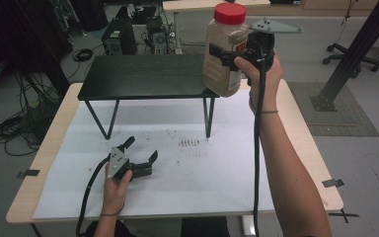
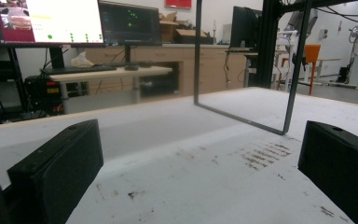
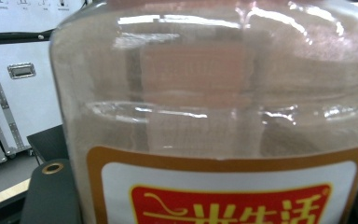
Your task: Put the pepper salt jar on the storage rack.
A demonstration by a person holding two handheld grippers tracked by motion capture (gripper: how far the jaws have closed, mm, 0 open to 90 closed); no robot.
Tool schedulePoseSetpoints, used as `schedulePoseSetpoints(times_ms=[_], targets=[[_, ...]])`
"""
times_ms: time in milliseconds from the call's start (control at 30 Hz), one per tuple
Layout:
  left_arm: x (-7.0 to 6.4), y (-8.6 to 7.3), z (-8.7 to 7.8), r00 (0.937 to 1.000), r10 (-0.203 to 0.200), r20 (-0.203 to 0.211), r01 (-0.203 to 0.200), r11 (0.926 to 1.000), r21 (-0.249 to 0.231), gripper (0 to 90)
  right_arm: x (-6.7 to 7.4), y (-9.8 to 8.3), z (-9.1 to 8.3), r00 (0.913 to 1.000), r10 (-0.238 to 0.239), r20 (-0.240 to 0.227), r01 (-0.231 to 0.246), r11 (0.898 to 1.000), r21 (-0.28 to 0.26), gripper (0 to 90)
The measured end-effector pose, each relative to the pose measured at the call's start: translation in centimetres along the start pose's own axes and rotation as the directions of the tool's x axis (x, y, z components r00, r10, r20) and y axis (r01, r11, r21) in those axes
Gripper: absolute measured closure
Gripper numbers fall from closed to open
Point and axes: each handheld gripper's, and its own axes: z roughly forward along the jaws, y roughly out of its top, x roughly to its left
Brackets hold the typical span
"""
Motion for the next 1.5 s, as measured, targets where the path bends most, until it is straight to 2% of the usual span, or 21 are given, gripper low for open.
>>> schedulePoseSetpoints(times_ms=[567, 1233, 1500], targets=[[0.0, 0.0, 0.0, 1.0, -0.001, -0.001, 0.001, 1.0, -0.005, 0.2, 0.2, -0.1, 3.1, 0.9998, 0.01, -0.018, -0.01, 1.0, 0.009, 25.0], [0.0, 0.0, 0.0, 1.0, 0.001, -0.001, -0.001, 1.0, -0.005, 0.2, 0.4, -0.7, 5.5, 0.9998, 0.002, -0.017, -0.001, 1.0, 0.03, 24.9], [0.0, 0.0, 0.0, 1.0, 0.001, -0.001, -0.001, 1.0, -0.005, 0.2, 0.4, -0.9, 6.0, 0.9999, -0.003, -0.013, 0.003, 1.0, 0.024, 24.9]])
